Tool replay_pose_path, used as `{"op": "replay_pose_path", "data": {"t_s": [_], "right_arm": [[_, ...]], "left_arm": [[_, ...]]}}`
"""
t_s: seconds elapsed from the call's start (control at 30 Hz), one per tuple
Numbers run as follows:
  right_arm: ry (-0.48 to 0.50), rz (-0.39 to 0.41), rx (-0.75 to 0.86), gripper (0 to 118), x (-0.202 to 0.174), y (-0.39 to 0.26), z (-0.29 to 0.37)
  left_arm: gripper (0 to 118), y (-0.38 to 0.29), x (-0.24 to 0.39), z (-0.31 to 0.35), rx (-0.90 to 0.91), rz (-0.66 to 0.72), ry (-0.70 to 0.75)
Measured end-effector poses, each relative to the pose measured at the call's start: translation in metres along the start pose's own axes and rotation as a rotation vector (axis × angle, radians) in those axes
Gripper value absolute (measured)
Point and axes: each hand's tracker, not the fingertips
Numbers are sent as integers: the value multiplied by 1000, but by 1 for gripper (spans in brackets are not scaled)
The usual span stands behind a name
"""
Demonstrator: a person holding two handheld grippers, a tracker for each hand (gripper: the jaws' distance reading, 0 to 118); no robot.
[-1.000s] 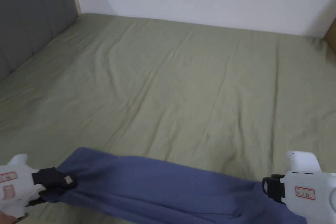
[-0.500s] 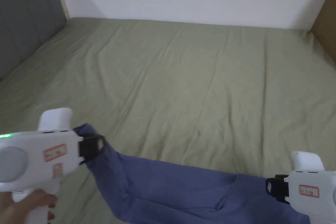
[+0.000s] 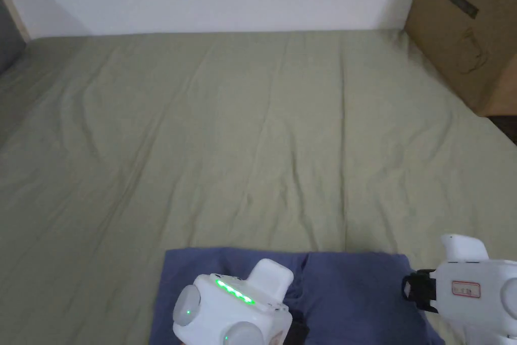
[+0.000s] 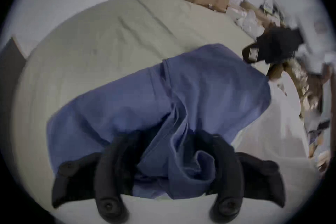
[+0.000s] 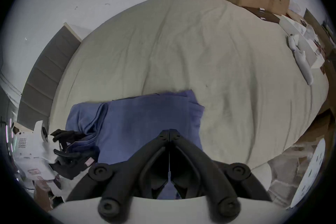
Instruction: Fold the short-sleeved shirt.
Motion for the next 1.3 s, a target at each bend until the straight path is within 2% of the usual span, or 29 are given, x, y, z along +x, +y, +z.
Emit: {"op": "replay_pose_path", "data": {"t_s": [0.07, 0.1, 0.2, 0.27, 0.3, 0.33, 0.37, 0.4, 0.43, 0.5, 0.57, 0.6, 0.73, 0.97, 1.13, 1.2, 1.3], "right_arm": [[-1, -17, -4, 0, 5, -1, -1], [-3, -22, -6, 0, 6, -1, -2], [4, -24, -4, 0, 5, -3, -2], [16, -25, -7, 0, 3, -4, -4], [22, -22, -8, 0, 2, -4, -4], [25, -19, -8, 0, 1, -4, -5], [26, -14, -8, 0, -1, -4, -5], [27, -10, -9, 0, -1, -3, -6], [29, -7, -8, 0, -1, -3, -6], [35, -6, -6, 0, -2, -2, -6], [38, -5, -2, 0, -2, -2, -5], [38, -4, 0, 0, -3, -1, -4], [35, -4, 7, 0, -2, 0, -2], [29, -13, 4, 0, 0, -5, 1], [34, -17, 10, 0, 2, -6, 5], [32, -15, 12, 0, 2, -6, 5], [31, -9, 12, 0, 2, -5, 5]], "left_arm": [[97, 7, -11, 12, -9, 60, -52], [101, 9, -14, 18, -6, 79, -44], [101, 11, -30, 46, 75, 129, -54], [100, 9, -50, 66, 136, 221, -109], [93, 7, -61, 72, 156, 279, -138], [78, 3, -76, 79, 178, 365, -171], [52, -1, -90, 83, 199, 463, -202], [13, -8, -103, 84, 228, 542, -222], [1, -15, -116, 83, 259, 625, -232], [1, -24, -124, 76, 245, 694, -95], [1, -29, -123, 64, 163, 593, 4], [1, -31, -120, 58, 133, 591, -5], [1, -38, -114, 29, 95, 620, -169], [1, -17, -68, -7, 3, 498, -266], [1, -12, -45, -7, 0, 483, -284], [1, -12, -36, -7, -11, 438, -341], [1, -12, -18, -10, -42, 371, -331]]}}
